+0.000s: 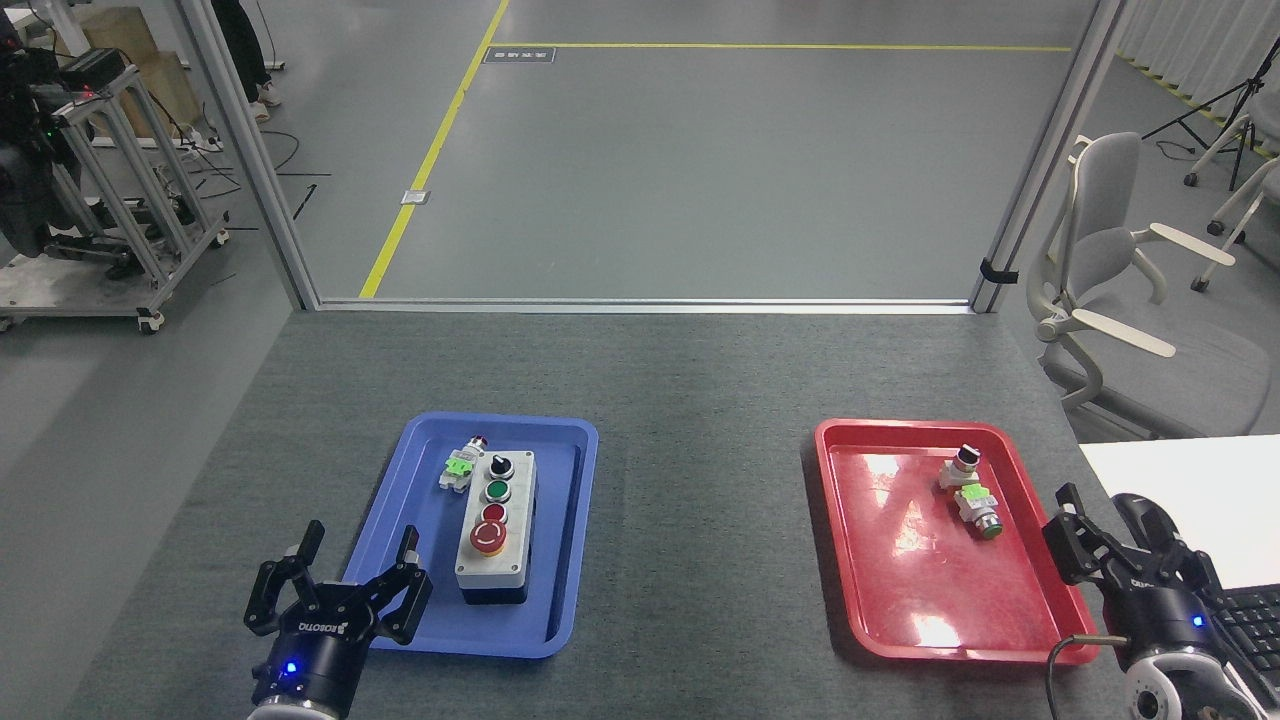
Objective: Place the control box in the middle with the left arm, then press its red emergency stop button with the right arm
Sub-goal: 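Move the left gripper forward to the grey control box's near end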
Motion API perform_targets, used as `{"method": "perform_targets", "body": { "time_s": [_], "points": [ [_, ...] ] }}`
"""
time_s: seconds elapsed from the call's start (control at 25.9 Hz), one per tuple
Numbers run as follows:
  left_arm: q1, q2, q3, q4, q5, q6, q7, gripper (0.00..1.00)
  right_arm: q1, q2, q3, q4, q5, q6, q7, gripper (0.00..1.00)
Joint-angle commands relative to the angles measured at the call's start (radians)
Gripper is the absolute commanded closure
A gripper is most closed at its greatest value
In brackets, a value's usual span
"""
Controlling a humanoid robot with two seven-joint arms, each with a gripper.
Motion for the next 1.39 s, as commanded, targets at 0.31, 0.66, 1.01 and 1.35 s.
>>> {"method": "perform_targets", "body": {
  "time_s": [0.31,0.66,1.01,1.35],
  "points": [
    [-0.003,-0.070,-0.075,0.056,-0.008,0.138,-0.002,0.12,-0.003,-0.007,0.000,0.000,0.001,-0.005,0.083,0.00],
    [-0.004,-0.104,-0.160,0.100,-0.029,0.158,0.009,0.10,-0.003,0.001,0.000,-0.002,0.001,-0.005,0.082,0.00],
    [-0.107,-0.150,-0.204,0.234,-0.031,0.175,0.013,0.06,-0.003,0.001,0.000,0.000,0.001,-0.005,0.080,0.00],
    [-0.156,-0.150,-0.204,0.361,-0.029,0.212,0.079,0.03,-0.005,0.000,0.000,0.000,0.001,-0.005,0.079,0.00]
  ]
}}
